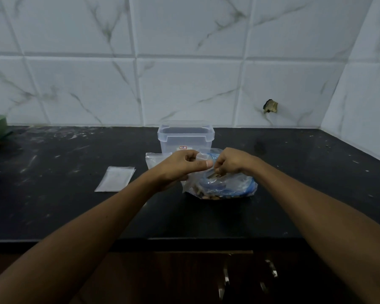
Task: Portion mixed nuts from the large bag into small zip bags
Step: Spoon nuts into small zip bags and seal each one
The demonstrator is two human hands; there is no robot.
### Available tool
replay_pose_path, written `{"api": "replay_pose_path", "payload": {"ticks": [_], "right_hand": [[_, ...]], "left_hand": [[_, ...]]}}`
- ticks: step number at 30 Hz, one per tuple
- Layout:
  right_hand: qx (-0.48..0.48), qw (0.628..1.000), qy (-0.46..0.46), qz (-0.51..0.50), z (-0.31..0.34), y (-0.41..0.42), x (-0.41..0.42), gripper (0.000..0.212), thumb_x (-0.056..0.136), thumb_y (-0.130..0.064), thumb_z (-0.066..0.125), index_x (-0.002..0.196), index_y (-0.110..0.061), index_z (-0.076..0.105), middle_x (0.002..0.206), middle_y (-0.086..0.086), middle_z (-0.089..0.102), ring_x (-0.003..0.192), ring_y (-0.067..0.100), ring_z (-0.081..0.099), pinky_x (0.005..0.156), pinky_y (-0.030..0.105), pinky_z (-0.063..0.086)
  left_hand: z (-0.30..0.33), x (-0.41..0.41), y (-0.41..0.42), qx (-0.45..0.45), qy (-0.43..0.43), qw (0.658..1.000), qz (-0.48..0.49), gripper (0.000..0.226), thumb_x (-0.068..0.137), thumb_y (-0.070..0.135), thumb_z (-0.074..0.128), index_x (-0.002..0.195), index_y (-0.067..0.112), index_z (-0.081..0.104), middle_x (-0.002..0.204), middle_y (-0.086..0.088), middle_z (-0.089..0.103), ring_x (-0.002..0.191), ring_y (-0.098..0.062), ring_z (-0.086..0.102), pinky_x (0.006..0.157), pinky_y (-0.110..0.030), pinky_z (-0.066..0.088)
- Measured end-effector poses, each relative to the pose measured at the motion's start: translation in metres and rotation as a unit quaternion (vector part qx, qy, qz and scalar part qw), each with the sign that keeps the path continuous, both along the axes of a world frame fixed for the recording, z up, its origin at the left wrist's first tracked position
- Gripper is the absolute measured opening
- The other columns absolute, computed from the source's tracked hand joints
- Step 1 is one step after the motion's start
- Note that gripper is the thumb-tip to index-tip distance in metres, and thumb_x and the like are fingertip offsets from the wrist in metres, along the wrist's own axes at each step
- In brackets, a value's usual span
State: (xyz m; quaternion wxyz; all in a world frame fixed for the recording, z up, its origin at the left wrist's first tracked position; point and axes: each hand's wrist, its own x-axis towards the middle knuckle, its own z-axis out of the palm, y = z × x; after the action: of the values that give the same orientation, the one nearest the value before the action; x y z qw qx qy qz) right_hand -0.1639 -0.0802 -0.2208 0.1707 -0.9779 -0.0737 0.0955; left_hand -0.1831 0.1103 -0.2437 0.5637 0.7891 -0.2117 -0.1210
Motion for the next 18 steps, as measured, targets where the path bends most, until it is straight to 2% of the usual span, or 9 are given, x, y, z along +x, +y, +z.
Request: {"api": "replay_pose_path", "payload": {"ticks": [2, 3, 5, 8, 12, 14, 18], "right_hand": [[0.004, 1.000, 0.002, 0.000, -0.004, 0.003, 0.002, 0.021, 0.091, -0.014, 0.063, 0.109, -0.012, 0.072, 0.101, 0.002, 0.067, 0.094, 0.018, 0.059, 0.080, 0.028, 0.044], [0.020, 1.000, 0.008, -0.004, -0.003, 0.002, 0.003, 0.020, 0.091, -0.014, 0.063, 0.108, -0.012, 0.073, 0.098, 0.002, 0.067, 0.094, 0.018, 0.060, 0.081, 0.029, 0.045], [0.059, 0.998, 0.024, -0.016, -0.001, -0.005, 0.005, 0.016, 0.090, -0.012, 0.064, 0.103, -0.011, 0.074, 0.093, 0.001, 0.069, 0.091, 0.016, 0.061, 0.079, 0.026, 0.047], [0.074, 0.996, 0.043, -0.017, 0.002, -0.011, 0.005, 0.016, 0.089, -0.012, 0.065, 0.102, -0.012, 0.075, 0.080, -0.007, 0.067, 0.080, 0.009, 0.059, 0.065, 0.018, 0.044], [0.078, 0.995, 0.047, -0.042, 0.009, -0.019, 0.008, 0.014, 0.091, -0.013, 0.064, 0.098, -0.012, 0.076, 0.074, -0.005, 0.066, 0.067, 0.006, 0.056, 0.057, 0.017, 0.044], [0.089, 0.992, 0.057, -0.073, 0.013, -0.025, 0.007, 0.012, 0.092, -0.011, 0.062, 0.090, -0.012, 0.074, 0.069, -0.001, 0.063, 0.058, 0.008, 0.050, 0.049, 0.018, 0.040], [0.166, 0.975, 0.081, -0.125, 0.023, -0.038, 0.002, 0.012, 0.093, -0.005, 0.058, 0.095, -0.006, 0.070, 0.072, 0.006, 0.064, 0.052, 0.008, 0.048, 0.046, 0.020, 0.039]], "left_hand": [[0.000, 0.001, -0.001, 0.003, -0.003, 1.000, -0.002, 0.075, 0.062, 0.063, 0.076, 0.109, 0.007, 0.065, 0.114, -0.027, 0.061, 0.105, -0.042, 0.061, 0.086, -0.047, 0.049], [0.000, 0.000, -0.001, 0.003, -0.001, 1.000, -0.006, 0.071, 0.063, 0.062, 0.076, 0.109, 0.008, 0.066, 0.113, -0.025, 0.063, 0.105, -0.040, 0.062, 0.090, -0.048, 0.050], [-0.001, -0.001, 0.002, -0.003, 0.005, 1.000, -0.008, 0.066, 0.066, 0.057, 0.077, 0.109, 0.008, 0.066, 0.114, -0.024, 0.064, 0.109, -0.042, 0.061, 0.100, -0.059, 0.047], [-0.001, -0.002, 0.004, -0.007, 0.003, 1.000, -0.006, 0.075, 0.065, 0.058, 0.078, 0.112, 0.001, 0.063, 0.118, -0.032, 0.059, 0.112, -0.050, 0.056, 0.099, -0.066, 0.042], [0.002, -0.002, 0.005, 0.003, -0.004, 1.000, -0.011, 0.090, 0.059, 0.066, 0.079, 0.116, -0.002, 0.061, 0.119, -0.033, 0.056, 0.113, -0.050, 0.055, 0.098, -0.061, 0.046], [0.002, 0.000, 0.007, 0.004, -0.005, 1.000, -0.010, 0.099, 0.054, 0.071, 0.080, 0.116, -0.004, 0.059, 0.119, -0.035, 0.055, 0.108, -0.050, 0.056, 0.088, -0.050, 0.048], [0.004, -0.001, 0.008, 0.006, -0.009, 1.000, -0.004, 0.108, 0.051, 0.073, 0.080, 0.119, -0.007, 0.055, 0.116, -0.033, 0.057, 0.098, -0.030, 0.054, 0.079, -0.046, 0.041]]}}
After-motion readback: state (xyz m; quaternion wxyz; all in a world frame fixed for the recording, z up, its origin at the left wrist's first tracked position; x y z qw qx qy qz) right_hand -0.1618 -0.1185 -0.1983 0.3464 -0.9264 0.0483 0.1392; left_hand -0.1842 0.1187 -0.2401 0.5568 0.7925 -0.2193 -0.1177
